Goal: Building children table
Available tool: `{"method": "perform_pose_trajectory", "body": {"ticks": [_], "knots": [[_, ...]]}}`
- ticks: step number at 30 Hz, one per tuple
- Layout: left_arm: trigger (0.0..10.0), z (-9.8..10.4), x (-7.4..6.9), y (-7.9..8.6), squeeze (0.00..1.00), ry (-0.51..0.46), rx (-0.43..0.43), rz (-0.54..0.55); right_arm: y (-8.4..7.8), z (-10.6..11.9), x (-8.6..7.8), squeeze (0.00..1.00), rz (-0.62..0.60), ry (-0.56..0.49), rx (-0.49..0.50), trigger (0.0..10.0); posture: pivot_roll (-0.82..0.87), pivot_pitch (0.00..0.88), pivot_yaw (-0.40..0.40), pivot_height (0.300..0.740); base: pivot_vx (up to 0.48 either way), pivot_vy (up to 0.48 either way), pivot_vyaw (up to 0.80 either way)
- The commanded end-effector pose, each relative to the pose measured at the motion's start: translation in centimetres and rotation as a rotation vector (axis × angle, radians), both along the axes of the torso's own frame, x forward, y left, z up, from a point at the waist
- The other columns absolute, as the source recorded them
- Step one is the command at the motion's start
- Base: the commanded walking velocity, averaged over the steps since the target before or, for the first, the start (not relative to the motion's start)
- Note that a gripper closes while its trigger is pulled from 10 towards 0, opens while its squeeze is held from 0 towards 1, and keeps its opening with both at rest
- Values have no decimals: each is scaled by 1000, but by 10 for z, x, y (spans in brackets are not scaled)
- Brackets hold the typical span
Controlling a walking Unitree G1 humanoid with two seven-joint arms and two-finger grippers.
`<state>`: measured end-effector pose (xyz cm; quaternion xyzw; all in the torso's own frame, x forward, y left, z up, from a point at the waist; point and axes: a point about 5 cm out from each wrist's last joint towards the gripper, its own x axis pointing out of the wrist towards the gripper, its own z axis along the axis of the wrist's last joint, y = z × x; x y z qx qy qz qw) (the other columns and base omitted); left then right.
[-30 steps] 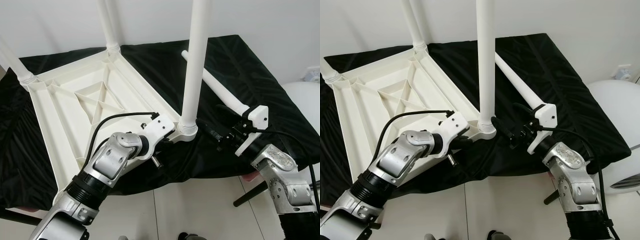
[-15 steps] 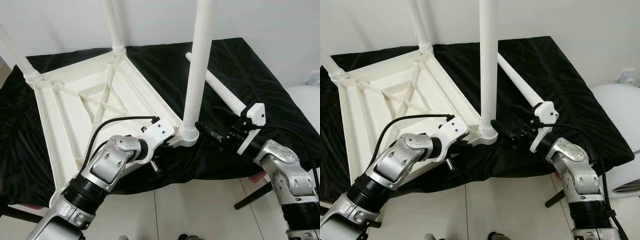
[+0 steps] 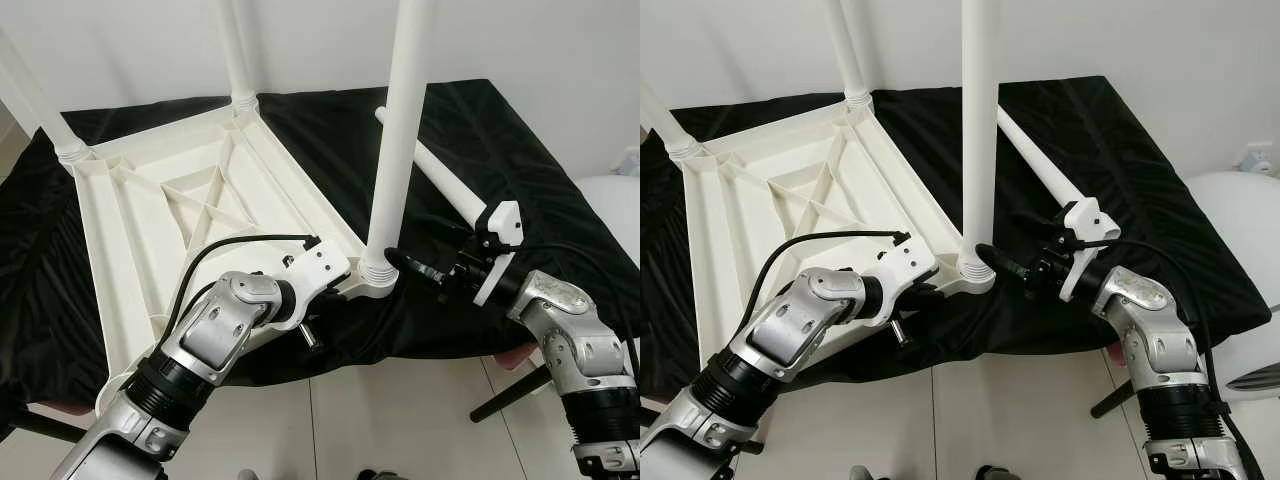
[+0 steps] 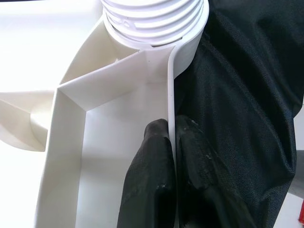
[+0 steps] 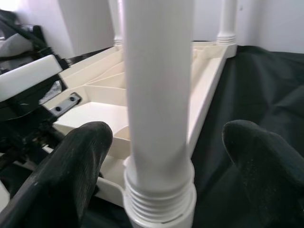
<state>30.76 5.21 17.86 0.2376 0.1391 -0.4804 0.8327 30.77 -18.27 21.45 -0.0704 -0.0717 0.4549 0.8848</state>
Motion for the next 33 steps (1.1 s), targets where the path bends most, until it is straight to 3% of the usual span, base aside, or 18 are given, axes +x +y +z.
{"method": "perform_pose_trajectory", "body": {"ticks": [1, 33], "knots": [[10000, -1, -1, 2, 0, 1, 19, 8, 2, -1, 1, 0, 39, 16, -25, 10000, -89, 133, 41, 740, 0, 0, 0], [10000, 3, 0, 1, 0, -6, 19, 16, 25, -8, 27, 0, 135, 24, -72, 10000, -65, 153, 31, 740, 0, 0, 0]]}}
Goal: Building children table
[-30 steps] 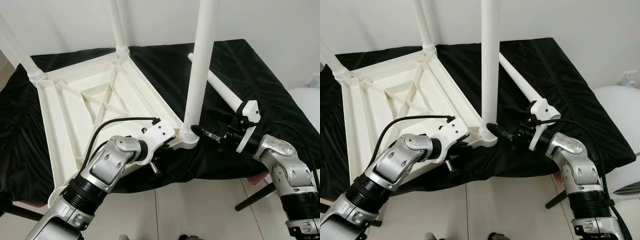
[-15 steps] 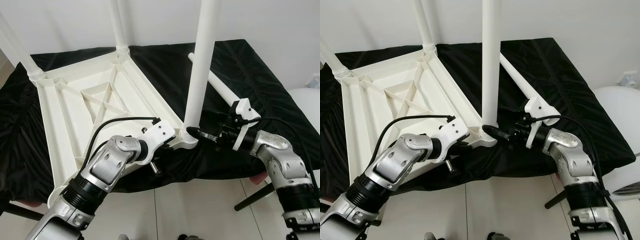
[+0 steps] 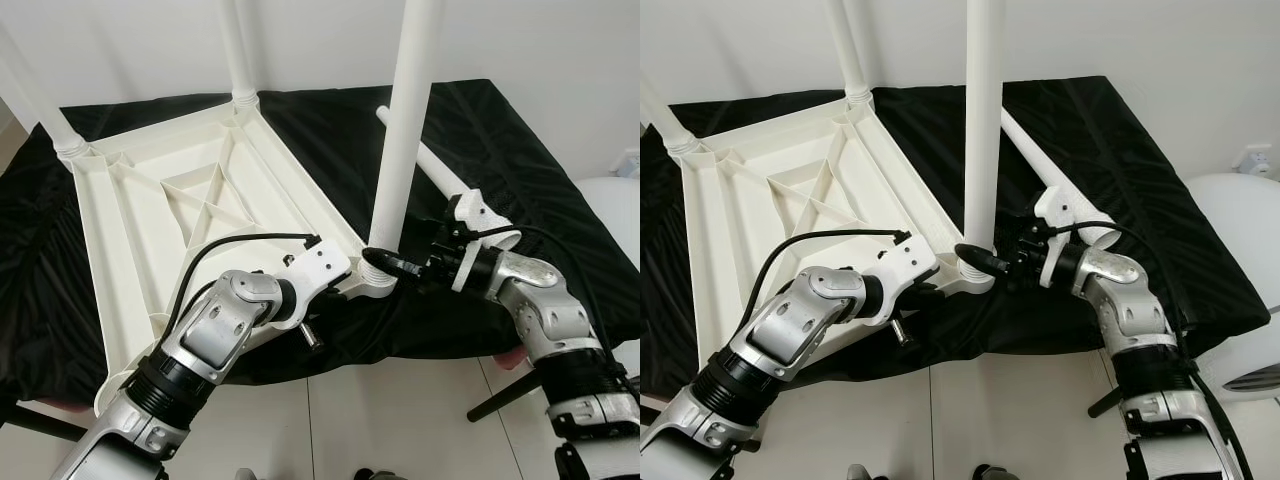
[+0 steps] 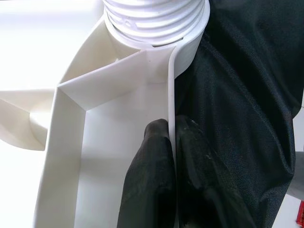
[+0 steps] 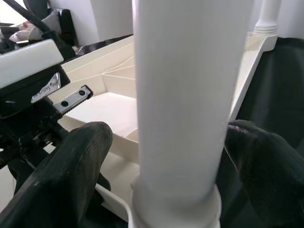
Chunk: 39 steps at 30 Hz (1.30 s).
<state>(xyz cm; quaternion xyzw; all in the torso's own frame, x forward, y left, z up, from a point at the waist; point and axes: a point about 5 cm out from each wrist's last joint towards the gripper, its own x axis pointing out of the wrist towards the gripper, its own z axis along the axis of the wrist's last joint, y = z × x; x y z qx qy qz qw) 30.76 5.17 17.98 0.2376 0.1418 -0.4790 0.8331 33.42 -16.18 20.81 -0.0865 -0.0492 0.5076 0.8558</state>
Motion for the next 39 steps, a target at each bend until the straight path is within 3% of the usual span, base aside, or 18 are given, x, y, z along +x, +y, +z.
{"method": "perform_pose_trajectory", "body": {"ticks": [1, 24, 25, 26, 27, 28, 29, 30, 36, 37, 39], "knots": [[10000, 2, 0, 2, 0, -10, 16, 12, 5, -2, 1, 0, 25, -4, -11, 10000, -64, 153, 32, 740, 0, 0, 0], [10000, 2, 0, 2, 0, -7, 21, 13, 9, 4, 14, 0, 34, -41, 4, 10000, -61, 156, 38, 740, 0, 0, 0], [10000, 1, 0, 2, 0, -6, 20, 12, 10, 7, 14, 0, 37, -46, 8, 9216, -63, 156, 39, 740, 0, 0, 0], [10000, 1, 0, 2, 0, -6, 20, 12, 10, 7, 14, 0, 37, -46, 8, 9216, -63, 156, 39, 740, 0, 0, 0], [10000, 1, 0, 2, 0, -7, 20, 11, 10, 8, 14, 0, 40, -49, 11, 7765, -64, 154, 39, 740, 0, 0, 0], [10000, 1, -1, 1, 0, -6, 20, 10, 10, 8, 14, 0, 42, -51, 12, 4431, -64, 154, 39, 740, 0, 0, 0], [10000, 1, -1, 1, 0, -7, 21, 9, 11, 8, 14, 0, 45, -51, 11, 4431, -64, 154, 38, 740, 0, 0, 0], [10000, 1, -1, 1, 0, -7, 20, 8, 11, 8, 14, 0, 49, -48, 12, 2902, -63, 154, 38, 740, 0, 0, 0], [10000, 2, -1, 1, 0, -8, 20, 6, 10, 6, 13, 0, 56, -39, 11, 1804, -64, 152, 40, 740, 0, 0, 0], [10000, 2, -1, 0, 0, -7, 19, 5, 10, 6, 13, 0, 60, -36, 11, 392, -65, 151, 40, 740, 0, 0, 0], [10000, 1, -1, 0, 0, -7, 19, 4, 10, 5, 12, 0, 67, -31, 12, 0, -65, 150, 40, 740, 0, 0, 0]]}}
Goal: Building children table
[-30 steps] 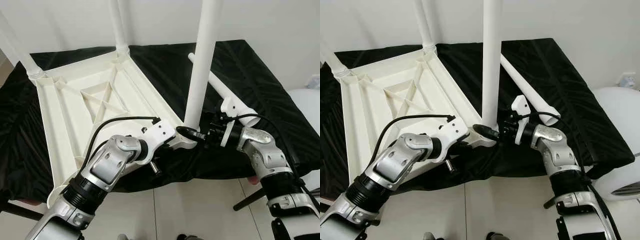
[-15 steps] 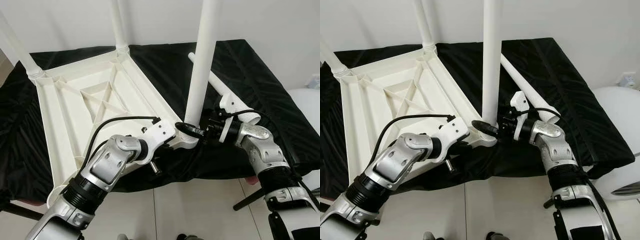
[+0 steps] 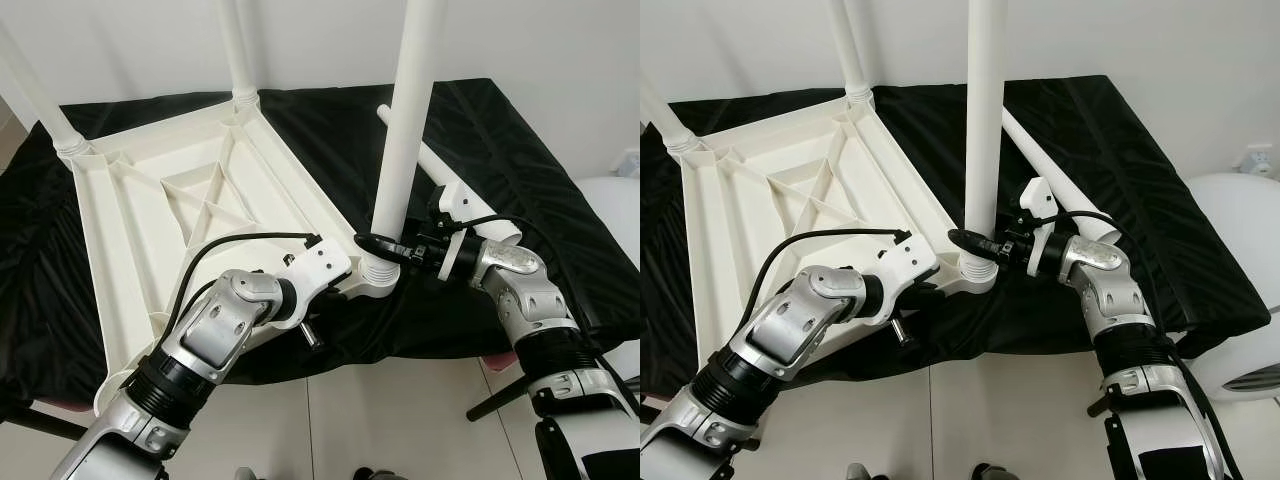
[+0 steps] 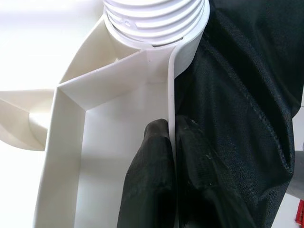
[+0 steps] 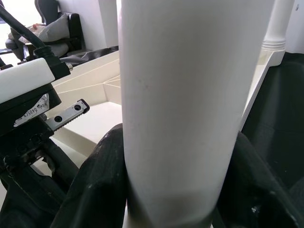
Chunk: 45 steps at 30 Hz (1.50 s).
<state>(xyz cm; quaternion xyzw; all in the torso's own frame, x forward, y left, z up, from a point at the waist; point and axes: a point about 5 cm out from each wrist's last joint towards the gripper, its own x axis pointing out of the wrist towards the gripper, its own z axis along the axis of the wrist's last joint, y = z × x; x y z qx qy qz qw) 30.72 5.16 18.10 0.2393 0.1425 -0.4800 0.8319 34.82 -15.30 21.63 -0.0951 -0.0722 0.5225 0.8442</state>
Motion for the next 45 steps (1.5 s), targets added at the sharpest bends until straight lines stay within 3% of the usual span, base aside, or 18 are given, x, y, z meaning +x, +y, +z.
{"method": "perform_pose_trajectory", "body": {"ticks": [1, 15, 16, 18, 19, 35, 45], "knots": [[10000, 0, -1, 0, 0, -8, 15, 7, 2, -4, -2, 0, 31, 18, 6, 0, -65, 150, 40, 740, 0, 0, 0], [10000, 0, 1, 1, 0, 0, 9, 25, 5, -17, -19, 0, 53, 23, 16, 0, -69, 152, 46, 740, 0, 0, 0], [10000, 0, 1, 1, 0, 2, 7, 28, 5, -18, -22, 0, 50, 25, 20, 7020, -70, 155, 47, 740, 0, 0, 0], [10000, 0, 1, 2, 0, 4, 6, 30, 5, -19, -24, 0, 47, 25, 22, 7020, -70, 155, 47, 740, 0, 0, 0], [10000, 0, 2, 2, 0, 5, 6, 32, 4, -20, -26, 0, 45, 23, 25, 10000, -72, 157, 49, 740, 0, 0, 0], [10000, 1, 5, 4, 0, 33, -13, 65, 6, -23, -39, 0, 0, -11, 38, 10000, -73, 173, 55, 740, 0, 0, 0], [10000, 8, 7, -3, 0, 44, -58, 109, 16, -29, -45, 0, -94, 5, 100, 10000, -70, 176, 55, 740, 0, 0, 0]]}}
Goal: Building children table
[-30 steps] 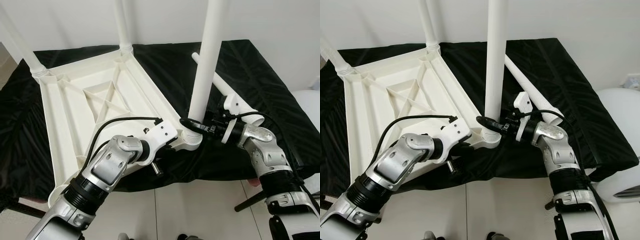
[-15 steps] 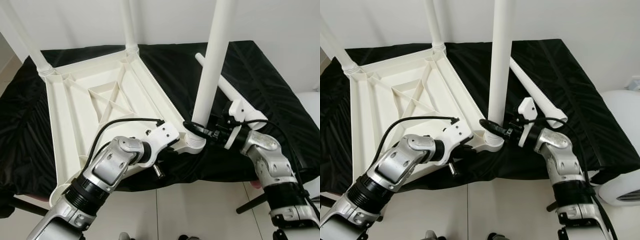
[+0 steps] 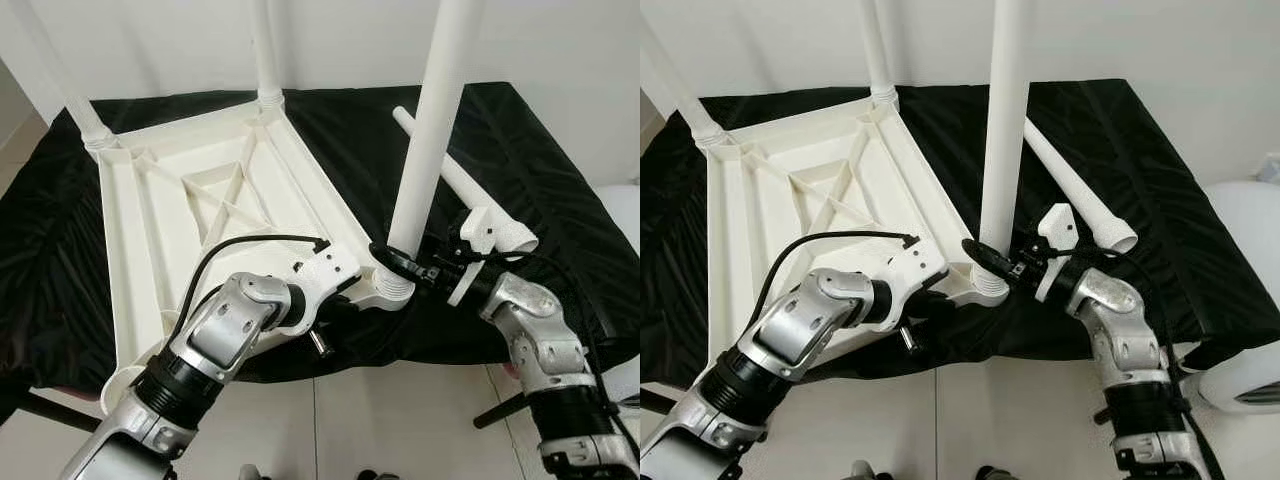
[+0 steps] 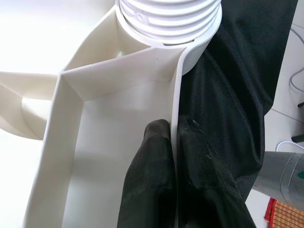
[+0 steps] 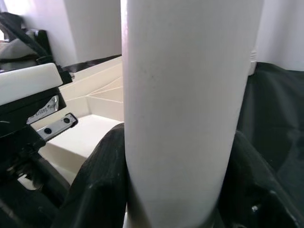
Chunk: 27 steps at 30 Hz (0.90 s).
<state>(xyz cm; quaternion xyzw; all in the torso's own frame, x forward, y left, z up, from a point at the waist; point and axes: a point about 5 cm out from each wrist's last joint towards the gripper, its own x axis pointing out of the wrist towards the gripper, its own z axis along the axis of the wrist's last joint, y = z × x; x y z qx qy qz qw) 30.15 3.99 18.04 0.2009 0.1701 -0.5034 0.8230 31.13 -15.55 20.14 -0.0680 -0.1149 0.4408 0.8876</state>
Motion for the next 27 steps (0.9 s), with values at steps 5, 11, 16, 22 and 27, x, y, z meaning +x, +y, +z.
{"method": "perform_pose_trajectory", "body": {"ticks": [5, 11, 16, 22, 27], "knots": [[10000, 10, 12, 5, 0, -45, -27, 142, 25, -16, -11, 0, 56, 57, 15, 10000, -68, 178, 54, 740, 0, 0, 0], [10000, 12, 13, 3, 0, -40, -38, 154, 32, -18, -15, 0, 35, 57, 35, 10000, -67, 179, 53, 740, 0, 0, 0], [10000, 13, 14, 2, 0, -36, -45, 167, 39, -19, -20, 0, 5, 52, 52, 10000, -68, 176, 52, 740, 0, 0, 0], [10000, 13, 14, 2, 0, -33, -46, 173, 40, -19, -22, 0, -11, 51, 56, 10000, -68, 173, 53, 740, 0, 0, 0], [10000, 13, 14, 1, 0, -32, -45, 172, 40, -19, -21, 0, -24, 50, 58, 10000, -68, 170, 52, 740, 0, 0, 0]]}}
